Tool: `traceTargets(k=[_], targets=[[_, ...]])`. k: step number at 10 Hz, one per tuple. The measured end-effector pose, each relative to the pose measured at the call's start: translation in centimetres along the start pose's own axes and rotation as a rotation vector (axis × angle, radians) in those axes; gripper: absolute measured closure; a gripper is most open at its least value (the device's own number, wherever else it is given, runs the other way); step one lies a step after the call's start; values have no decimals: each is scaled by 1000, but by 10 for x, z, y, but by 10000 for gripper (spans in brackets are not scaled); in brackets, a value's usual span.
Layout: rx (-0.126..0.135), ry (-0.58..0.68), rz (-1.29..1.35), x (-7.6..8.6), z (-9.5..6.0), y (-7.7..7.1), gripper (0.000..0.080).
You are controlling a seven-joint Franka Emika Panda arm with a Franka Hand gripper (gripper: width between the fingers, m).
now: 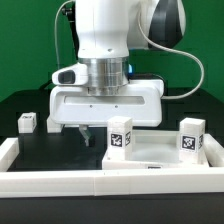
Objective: Assemble square table
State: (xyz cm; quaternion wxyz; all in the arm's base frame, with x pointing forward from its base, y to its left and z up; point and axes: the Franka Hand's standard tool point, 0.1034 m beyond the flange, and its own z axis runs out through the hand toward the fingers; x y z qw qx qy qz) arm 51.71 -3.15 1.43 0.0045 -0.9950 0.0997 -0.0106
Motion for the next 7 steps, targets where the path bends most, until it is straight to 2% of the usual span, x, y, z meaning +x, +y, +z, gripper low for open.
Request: traceTargets(k=[1,2,3,4,7], targets=[[1,1,1,0,-1,0,514],[0,1,1,0,0,0,648],[0,1,0,0,0,0,648],[0,2,0,0,0,0,741],[0,2,0,0,0,0,741]])
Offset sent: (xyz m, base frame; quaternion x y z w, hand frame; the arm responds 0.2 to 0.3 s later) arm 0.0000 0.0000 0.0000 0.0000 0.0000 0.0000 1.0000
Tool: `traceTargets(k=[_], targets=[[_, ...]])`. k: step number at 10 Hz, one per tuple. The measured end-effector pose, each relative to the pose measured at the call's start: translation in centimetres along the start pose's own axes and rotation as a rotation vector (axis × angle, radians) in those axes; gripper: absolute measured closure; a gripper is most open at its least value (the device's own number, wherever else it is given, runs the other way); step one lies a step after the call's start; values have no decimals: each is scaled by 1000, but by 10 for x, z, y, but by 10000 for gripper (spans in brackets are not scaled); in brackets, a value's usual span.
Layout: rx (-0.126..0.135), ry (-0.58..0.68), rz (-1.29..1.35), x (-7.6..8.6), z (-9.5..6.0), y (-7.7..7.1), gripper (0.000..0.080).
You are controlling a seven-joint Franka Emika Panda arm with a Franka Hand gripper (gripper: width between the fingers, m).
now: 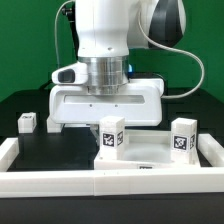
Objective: Assemble square table
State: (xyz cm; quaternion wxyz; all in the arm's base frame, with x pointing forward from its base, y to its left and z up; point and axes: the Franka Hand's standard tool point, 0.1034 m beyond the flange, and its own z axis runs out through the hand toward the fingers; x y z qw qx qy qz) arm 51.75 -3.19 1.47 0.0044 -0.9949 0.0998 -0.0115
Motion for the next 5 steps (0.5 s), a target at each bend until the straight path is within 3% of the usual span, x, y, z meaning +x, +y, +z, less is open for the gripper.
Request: traceTargets(k=[5], targets=[[0,1,-13,0,0,0,741]])
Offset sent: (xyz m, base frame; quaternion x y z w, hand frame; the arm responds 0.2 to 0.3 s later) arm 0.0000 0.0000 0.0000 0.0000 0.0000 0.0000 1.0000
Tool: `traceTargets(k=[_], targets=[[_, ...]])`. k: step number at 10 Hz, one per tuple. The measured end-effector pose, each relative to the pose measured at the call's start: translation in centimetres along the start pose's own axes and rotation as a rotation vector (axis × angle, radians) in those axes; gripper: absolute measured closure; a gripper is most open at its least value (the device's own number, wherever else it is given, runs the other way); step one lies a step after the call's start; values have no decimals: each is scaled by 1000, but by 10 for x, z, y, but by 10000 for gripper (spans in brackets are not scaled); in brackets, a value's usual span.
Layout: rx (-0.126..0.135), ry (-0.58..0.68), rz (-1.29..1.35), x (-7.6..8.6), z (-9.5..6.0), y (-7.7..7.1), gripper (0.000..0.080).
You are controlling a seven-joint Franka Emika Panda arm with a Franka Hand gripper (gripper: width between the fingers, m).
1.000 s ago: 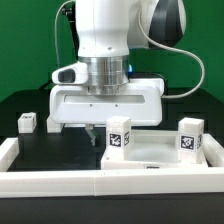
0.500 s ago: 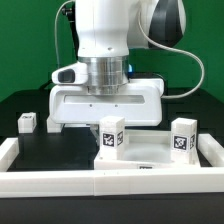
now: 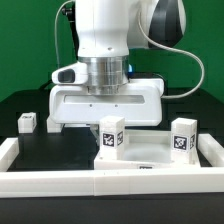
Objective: Assemble square table
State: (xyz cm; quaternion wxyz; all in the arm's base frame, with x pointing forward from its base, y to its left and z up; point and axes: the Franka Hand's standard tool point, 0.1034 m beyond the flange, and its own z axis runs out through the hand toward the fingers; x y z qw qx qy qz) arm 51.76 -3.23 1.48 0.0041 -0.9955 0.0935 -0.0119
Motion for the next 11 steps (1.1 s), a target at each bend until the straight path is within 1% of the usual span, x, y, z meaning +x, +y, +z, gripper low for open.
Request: traceTargets(k=[1,2,3,5,7,11], targets=[[-2,1,-36,1,0,2,741],[-3,2,-143,2,-1,10,741],[-2,1,-228,3,-1,13,741],[-8,0,-403,3,-1,14,741],[-8,0,-468,3,-1,15,741],[-29,-12,-752,5,-1,21,740]])
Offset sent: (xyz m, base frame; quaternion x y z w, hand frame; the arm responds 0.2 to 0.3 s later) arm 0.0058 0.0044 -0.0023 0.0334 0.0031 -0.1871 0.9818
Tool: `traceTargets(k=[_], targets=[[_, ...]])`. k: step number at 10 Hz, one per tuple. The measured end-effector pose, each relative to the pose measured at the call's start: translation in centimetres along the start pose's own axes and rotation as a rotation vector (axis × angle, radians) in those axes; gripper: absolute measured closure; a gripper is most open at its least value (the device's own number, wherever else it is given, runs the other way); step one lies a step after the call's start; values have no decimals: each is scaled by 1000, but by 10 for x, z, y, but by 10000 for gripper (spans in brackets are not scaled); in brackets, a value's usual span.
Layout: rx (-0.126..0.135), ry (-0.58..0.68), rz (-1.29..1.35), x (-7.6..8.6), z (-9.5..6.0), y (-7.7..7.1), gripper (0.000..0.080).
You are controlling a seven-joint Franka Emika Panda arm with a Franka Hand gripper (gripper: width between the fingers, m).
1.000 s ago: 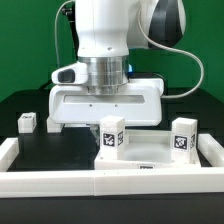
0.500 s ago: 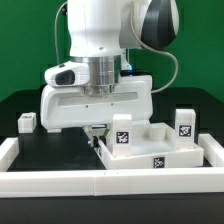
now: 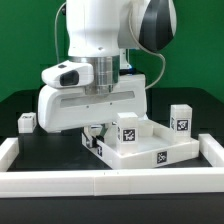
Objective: Assemble square table
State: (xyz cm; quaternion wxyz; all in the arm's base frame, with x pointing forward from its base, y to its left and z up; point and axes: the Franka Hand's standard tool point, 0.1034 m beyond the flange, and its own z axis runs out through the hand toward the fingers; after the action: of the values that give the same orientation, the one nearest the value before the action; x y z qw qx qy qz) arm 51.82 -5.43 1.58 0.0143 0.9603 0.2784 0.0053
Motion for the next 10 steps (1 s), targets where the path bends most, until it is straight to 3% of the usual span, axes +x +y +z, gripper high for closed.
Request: traceTargets(k=[5,7,10], targets=[[-20,-24,-471,16,-3,7,739],[-35,-42,-647,24,-3,3,739],[-41,-61,-804,20,-2,9,739]])
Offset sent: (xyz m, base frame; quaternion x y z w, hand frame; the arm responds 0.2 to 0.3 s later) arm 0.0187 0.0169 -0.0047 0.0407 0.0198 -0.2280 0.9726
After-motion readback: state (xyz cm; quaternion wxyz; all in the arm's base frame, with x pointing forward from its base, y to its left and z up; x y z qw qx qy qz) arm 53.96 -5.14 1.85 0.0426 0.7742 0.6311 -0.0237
